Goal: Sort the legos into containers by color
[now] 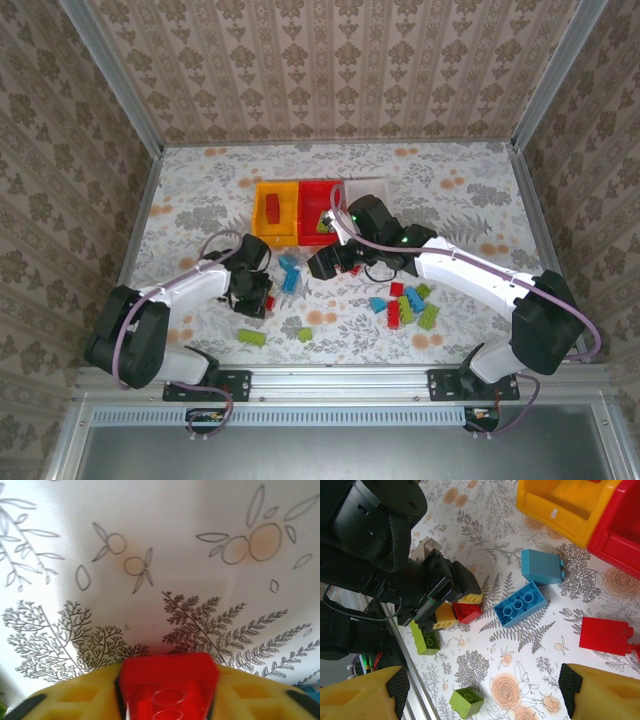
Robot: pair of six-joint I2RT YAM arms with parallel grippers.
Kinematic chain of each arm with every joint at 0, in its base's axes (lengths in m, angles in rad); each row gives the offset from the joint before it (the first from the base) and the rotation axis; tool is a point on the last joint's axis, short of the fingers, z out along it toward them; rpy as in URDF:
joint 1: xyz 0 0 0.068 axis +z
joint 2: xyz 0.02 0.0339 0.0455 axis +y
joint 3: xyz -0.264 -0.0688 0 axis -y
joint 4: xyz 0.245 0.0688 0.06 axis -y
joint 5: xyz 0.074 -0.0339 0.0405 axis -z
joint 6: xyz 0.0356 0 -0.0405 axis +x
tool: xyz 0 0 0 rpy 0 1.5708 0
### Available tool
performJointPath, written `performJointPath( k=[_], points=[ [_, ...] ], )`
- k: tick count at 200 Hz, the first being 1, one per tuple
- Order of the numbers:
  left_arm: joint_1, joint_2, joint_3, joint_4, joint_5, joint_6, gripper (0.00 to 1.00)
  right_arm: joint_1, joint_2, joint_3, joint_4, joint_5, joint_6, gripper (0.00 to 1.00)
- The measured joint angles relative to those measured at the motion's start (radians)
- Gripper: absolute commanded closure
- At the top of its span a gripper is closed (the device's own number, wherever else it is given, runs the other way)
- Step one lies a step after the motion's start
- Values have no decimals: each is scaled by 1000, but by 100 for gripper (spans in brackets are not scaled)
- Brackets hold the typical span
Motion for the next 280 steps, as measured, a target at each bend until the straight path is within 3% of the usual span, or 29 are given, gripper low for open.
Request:
performJointPath(
  k=[32, 73, 106, 139, 198, 255, 280],
  points=[
    [-1, -19, 15, -23, -39, 34, 79, 0, -8, -10, 0, 16, 2, 20],
    [9, -25, 271, -135, -151, 287, 80, -18, -116, -58, 49, 89, 51, 16],
    [14, 142, 621, -176, -184, 580, 80, -44, -193, -99, 178, 182, 115, 14],
    [17, 348, 802, -196, -191, 799, 79, -86, -193, -99, 239, 220, 166, 14],
    [36, 639, 1019, -248, -199, 1049, 65, -108, -193, -105, 239, 237, 200, 14],
    [34, 649, 1030, -288, -229, 1121, 48, -108, -193, -126, 230, 237, 211, 13],
    [34, 642, 1030, -306, -241, 1130, 46, -108, -193, -126, 226, 237, 210, 13]
  ],
)
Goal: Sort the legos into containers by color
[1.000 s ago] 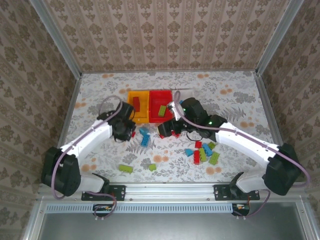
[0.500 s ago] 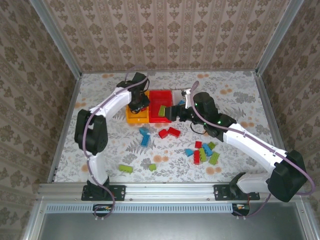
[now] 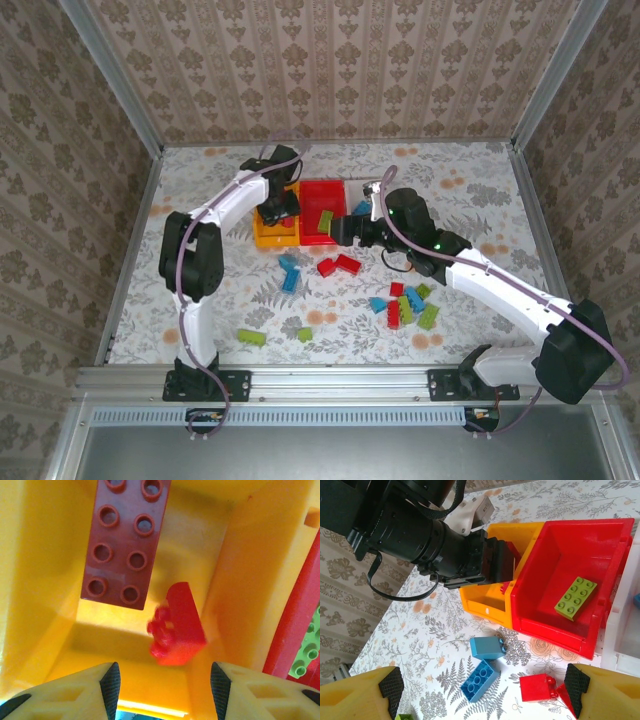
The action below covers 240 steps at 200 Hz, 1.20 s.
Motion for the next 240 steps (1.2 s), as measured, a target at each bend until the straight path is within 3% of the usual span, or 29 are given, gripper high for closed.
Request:
performJointPath(
  k=[48, 83, 103, 125, 158, 189, 240],
  points=[
    [-6, -77, -1, -9, -23, 6, 42, 0, 0, 0, -63, 24, -9, 15],
    [-48, -216, -55, 39, -27, 66, 39, -1, -1, 2, -212, 95, -21, 17],
    [-102, -330, -139, 104, 15, 139, 39, -16, -15, 2, -338, 152, -6, 22],
    [-189, -442, -239, 154, 79, 222, 40, -97, -47, 0, -494, 181, 32, 31],
    [-309, -563, -408, 190, 163, 301, 41, -177, -63, -36, -678, 186, 76, 33],
    [-321, -596, -516, 190, 207, 311, 42, -186, -27, -130, -752, 157, 93, 36],
    [-336, -593, -524, 210, 237, 311, 43, -212, 69, -187, -747, 131, 102, 46]
  ],
)
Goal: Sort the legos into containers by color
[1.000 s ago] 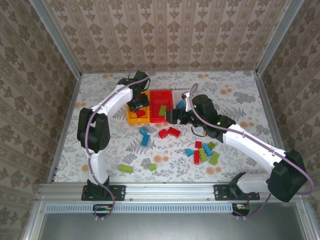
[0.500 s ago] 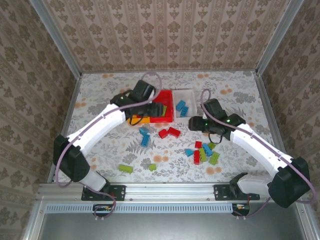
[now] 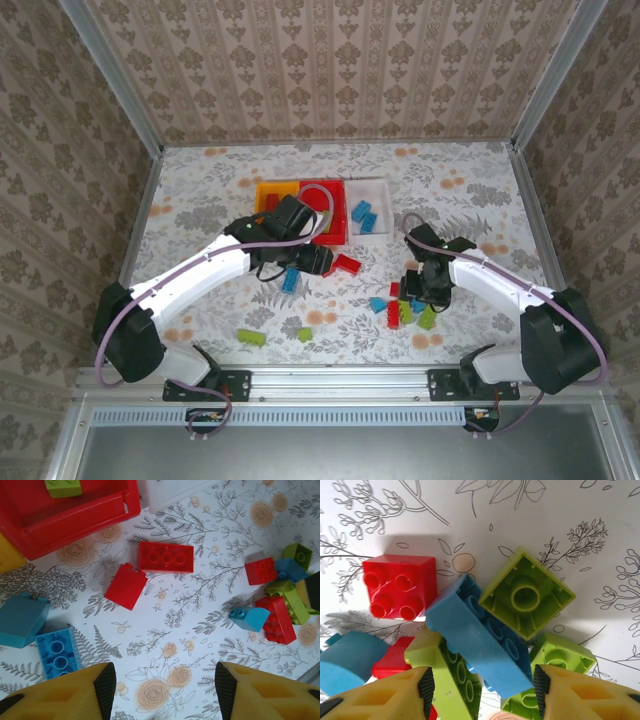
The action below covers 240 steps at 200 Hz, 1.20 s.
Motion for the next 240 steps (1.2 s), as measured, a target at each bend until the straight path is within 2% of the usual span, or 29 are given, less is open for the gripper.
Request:
performJointPath(
  k=[35, 74, 129, 185, 240],
  points=[
    [-6, 3, 2, 18, 10, 0, 43, -23, 4, -18, 18, -2, 0, 55],
    [-9, 12, 18, 28, 13, -1, 43, -36, 4, -25, 24, -5, -2, 60],
    [-13, 43, 34, 39, 13, -8, 43, -47, 11, -45, 48, -14, -5, 61],
    [-24, 45, 45, 53, 13, -31, 43, -50, 19, -36, 60, -24, -25, 81],
    [-24, 21, 93, 86, 12, -55, 43, -50, -55, 58, 15, -23, -23, 87]
  ],
)
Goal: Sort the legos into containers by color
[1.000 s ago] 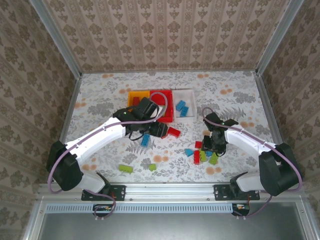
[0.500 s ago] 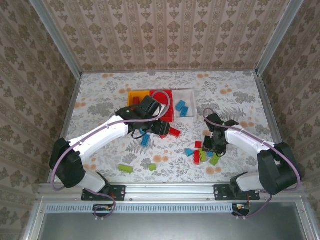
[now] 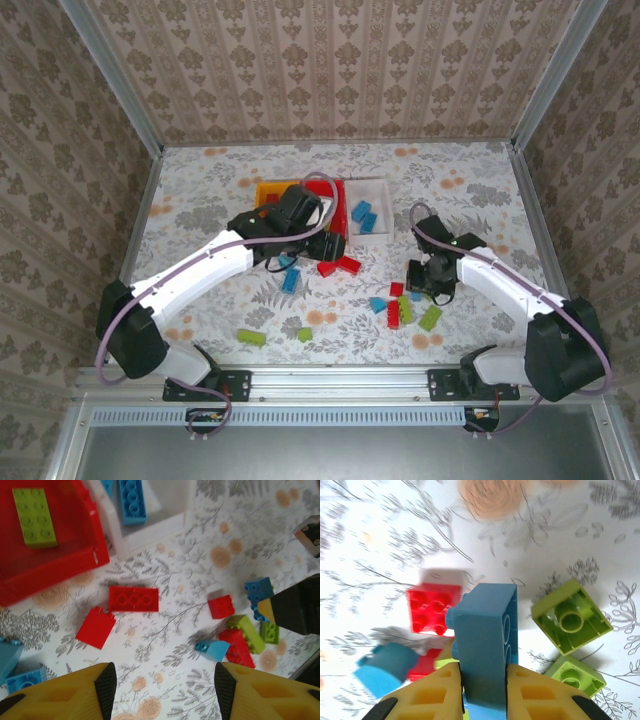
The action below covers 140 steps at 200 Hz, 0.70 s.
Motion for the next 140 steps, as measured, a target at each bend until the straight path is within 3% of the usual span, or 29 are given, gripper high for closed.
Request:
performJointPath(
  k=[45, 140],
  points=[
    [2, -9, 95, 26, -5, -17, 43, 2, 48, 199, 1, -8, 1, 89],
    [16, -17, 88, 47, -43, -51, 43, 22, 616, 775, 82, -7, 23, 89]
  ],
)
